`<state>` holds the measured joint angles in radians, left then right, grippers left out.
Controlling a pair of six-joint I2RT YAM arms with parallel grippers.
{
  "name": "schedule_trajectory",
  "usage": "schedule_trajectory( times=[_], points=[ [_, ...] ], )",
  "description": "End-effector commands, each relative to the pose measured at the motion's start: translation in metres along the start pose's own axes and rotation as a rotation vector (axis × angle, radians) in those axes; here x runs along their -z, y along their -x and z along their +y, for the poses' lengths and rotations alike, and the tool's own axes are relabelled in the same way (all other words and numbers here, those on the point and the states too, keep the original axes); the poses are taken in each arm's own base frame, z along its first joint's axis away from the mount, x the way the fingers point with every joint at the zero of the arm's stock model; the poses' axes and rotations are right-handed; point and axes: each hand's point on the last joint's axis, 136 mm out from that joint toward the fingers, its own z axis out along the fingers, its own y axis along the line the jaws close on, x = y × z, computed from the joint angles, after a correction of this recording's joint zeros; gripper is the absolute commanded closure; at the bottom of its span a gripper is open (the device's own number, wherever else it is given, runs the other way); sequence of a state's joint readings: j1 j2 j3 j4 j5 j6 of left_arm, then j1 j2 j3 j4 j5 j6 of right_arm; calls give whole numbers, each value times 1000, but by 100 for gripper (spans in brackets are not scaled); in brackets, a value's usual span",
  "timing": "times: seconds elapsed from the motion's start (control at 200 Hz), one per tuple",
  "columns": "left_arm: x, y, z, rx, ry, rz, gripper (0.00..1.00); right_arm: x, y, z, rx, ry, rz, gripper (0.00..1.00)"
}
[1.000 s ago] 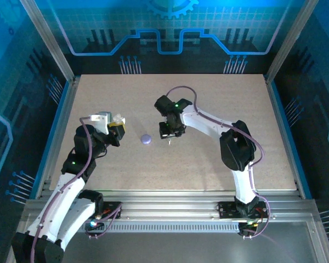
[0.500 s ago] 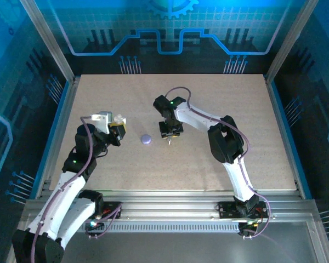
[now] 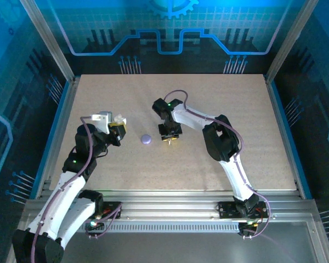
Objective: Insert wireless bluetooth earbuds into charging case
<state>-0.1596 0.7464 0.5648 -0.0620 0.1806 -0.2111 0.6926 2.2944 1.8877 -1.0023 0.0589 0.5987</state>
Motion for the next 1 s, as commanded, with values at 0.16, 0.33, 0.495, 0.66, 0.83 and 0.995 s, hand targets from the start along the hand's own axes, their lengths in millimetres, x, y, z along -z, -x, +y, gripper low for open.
schedule_trajectory(
  times=[0.16,0.33,0.495,0.66,0.83,0.995],
  points=[
    [-1,2,0,1,-11,-19,86,-13,-2,-7,-6,-11,28,72],
    [-1,2,-1,2,-17,-19,86,-26,-4,-9,-1,-26,48,72],
    [1,2,-1,1,-16,-23,86,-31,-9,-12,10,-50,75,70],
    [1,2,-1,1,-14,-23,86,-29,-11,-18,30,-97,71,72],
    [1,1,0,2,-13,-21,86,-27,-10,-16,33,-94,61,77],
    [0,-3,2,4,-8,-9,86,-22,-10,-13,22,-75,42,79]
  ],
)
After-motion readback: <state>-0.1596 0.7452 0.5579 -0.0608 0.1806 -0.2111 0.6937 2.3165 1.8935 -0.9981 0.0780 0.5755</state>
